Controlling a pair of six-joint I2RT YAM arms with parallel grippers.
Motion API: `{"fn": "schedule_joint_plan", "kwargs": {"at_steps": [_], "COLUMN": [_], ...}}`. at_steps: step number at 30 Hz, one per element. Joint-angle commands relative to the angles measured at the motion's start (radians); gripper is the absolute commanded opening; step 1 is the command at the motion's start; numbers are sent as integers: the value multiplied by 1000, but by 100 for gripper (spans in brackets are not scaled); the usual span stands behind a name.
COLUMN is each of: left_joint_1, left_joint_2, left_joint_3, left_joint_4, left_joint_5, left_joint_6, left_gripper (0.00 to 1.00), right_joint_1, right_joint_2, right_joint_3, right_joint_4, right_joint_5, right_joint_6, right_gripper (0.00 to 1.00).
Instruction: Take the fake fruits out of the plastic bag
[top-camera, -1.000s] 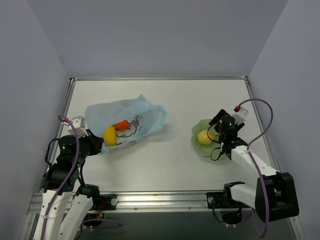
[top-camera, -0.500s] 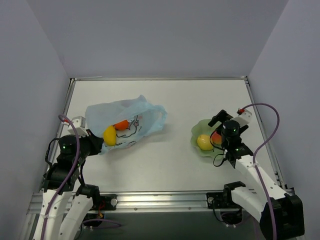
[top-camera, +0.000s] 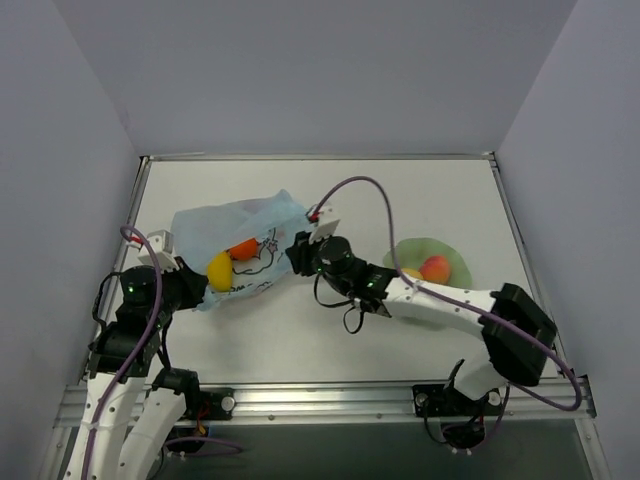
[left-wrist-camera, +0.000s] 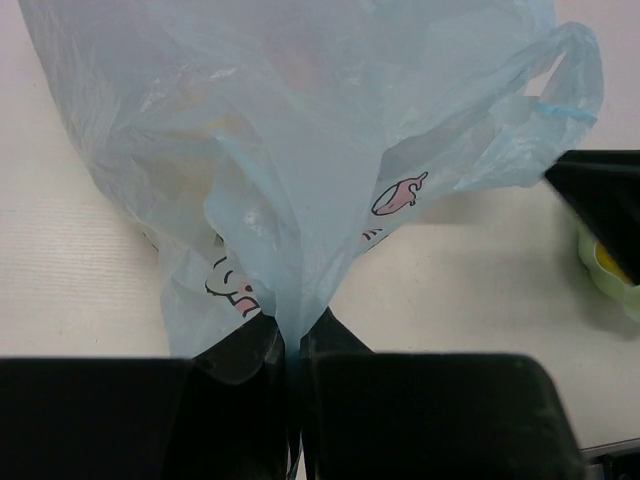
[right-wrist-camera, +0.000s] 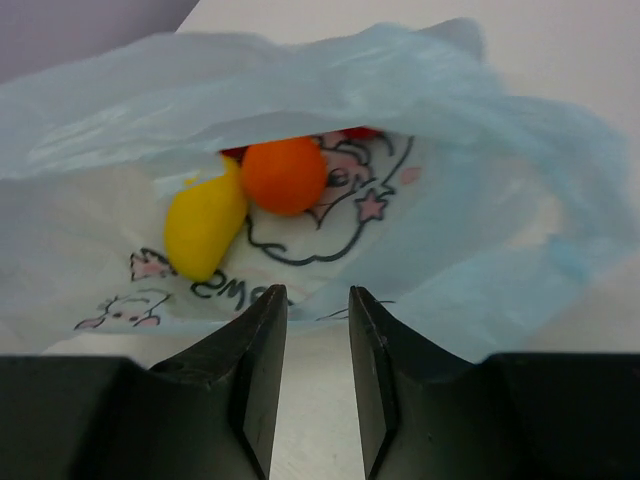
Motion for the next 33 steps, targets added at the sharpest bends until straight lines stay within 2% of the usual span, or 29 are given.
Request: {"fn": "schedule_joint_plan", "kwargs": {"at_steps": [1,6,9,10,12,13,16,20,27,30,33], "left_joint_1": [7,10,13,13,13,13,13,11,10,10,10], "left_joint_2": [17,25,28,28,32,34,40,43,43,45,45], "left_joint_3": [46,46,44,46,44,44,43,41,43,43,41], "left_joint_4": [20,23,24,25,25,26,28,29,29,29,31], "left_joint_5": [10,13,16,18,19,21,27,32,36,33,35], "left_joint_6": [1,3,3,3,3,3,3,3,3,3,3], "left_gripper": [2,2,2,2,2,2,2,2,2,3,2], "right_joint_1": [71,95,98,95,88,85,71,63,32,25,26], "right_joint_2": [172,438,558,585,650,671,746,813,953,973,959], "right_joint_3": [93,249,343,361,401,436,505,581,723,745,740], "right_joint_4": [165,296,302,310,311,313,316,296,242,257,279], "right_joint_5": [-95,-98,12,42,96,104,116,118,113,84,64], "right_joint_6": [-98,-79,-60,-43,-17,-3,39,66,106,117,109], "right_gripper": [29,32,37,46,57,68,85,94,98,90,75]}}
